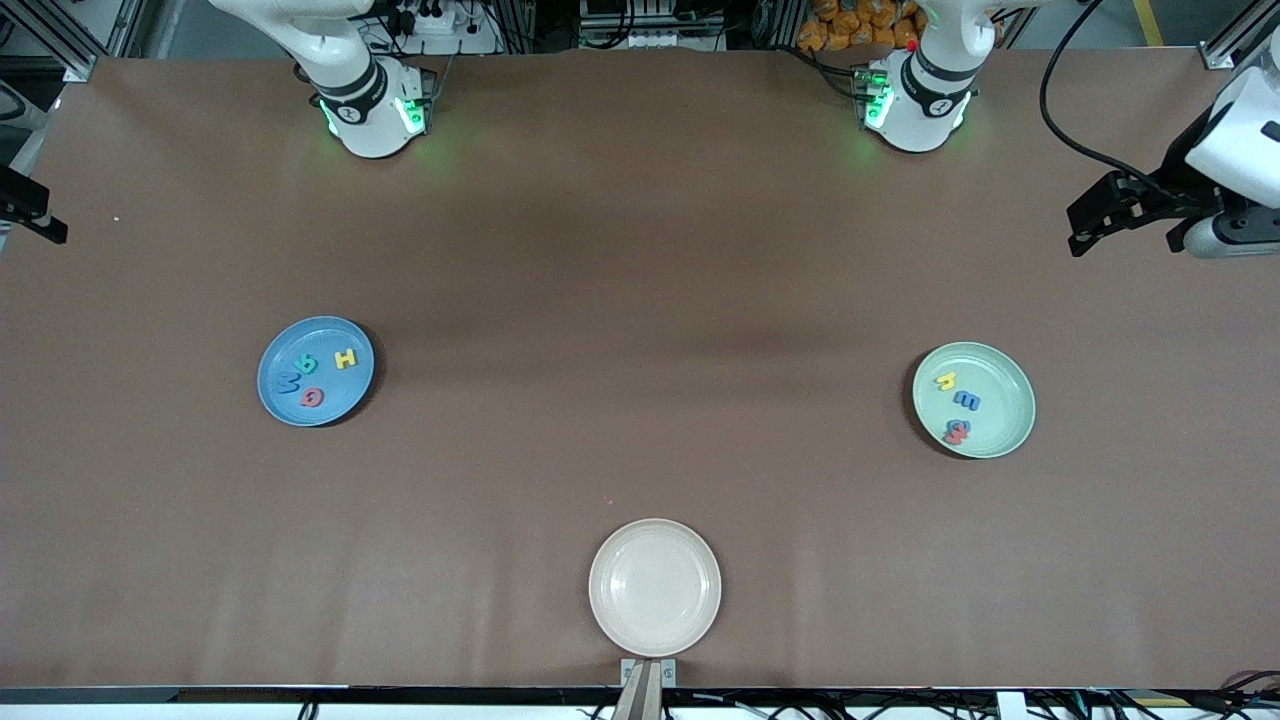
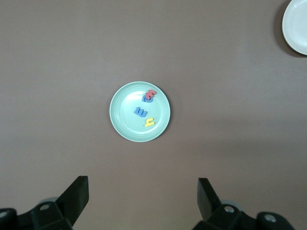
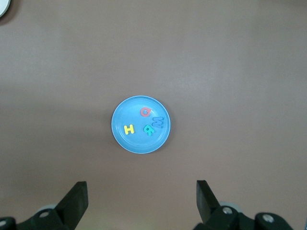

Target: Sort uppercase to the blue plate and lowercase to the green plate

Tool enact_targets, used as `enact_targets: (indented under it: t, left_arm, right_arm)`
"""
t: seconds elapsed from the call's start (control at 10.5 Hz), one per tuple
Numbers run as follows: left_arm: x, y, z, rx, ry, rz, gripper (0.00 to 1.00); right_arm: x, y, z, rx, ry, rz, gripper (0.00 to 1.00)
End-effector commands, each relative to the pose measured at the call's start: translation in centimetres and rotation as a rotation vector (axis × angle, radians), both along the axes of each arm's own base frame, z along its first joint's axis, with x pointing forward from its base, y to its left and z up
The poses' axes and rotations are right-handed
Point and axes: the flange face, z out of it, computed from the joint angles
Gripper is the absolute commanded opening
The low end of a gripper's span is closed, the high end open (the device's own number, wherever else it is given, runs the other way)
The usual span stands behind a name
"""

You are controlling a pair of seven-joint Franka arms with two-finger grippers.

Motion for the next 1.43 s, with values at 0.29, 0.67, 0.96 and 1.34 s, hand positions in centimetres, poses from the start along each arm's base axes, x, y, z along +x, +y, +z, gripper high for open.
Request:
enact_targets:
  t: [0.29,0.67,0.96,1.34]
  left_arm:
    - [0.25,0.18,0.37,-0.058,0.012,-0.015,1.00]
    - [0.26,-0.01,0.40,-0.068,0.011,-0.016,1.00]
    - [0.28,-0.21,0.32,-0.063,0.012,-0.020,1.00]
    - [0.28,-0.19,0.32,-0.062,0.011,-0.020,1.00]
  right_arm:
    - [-0.13,-0.32,0.63,0.013,-0.011,0.015,1.00]
    - [-0.11,-0.30,0.65,0.014,-0.013,0.015,1.00]
    - [-0.11,-0.30,0.65,0.014,-0.013,0.015,1.00]
    - [-0.06,-0.31,0.56,0.014,-0.012,0.015,1.00]
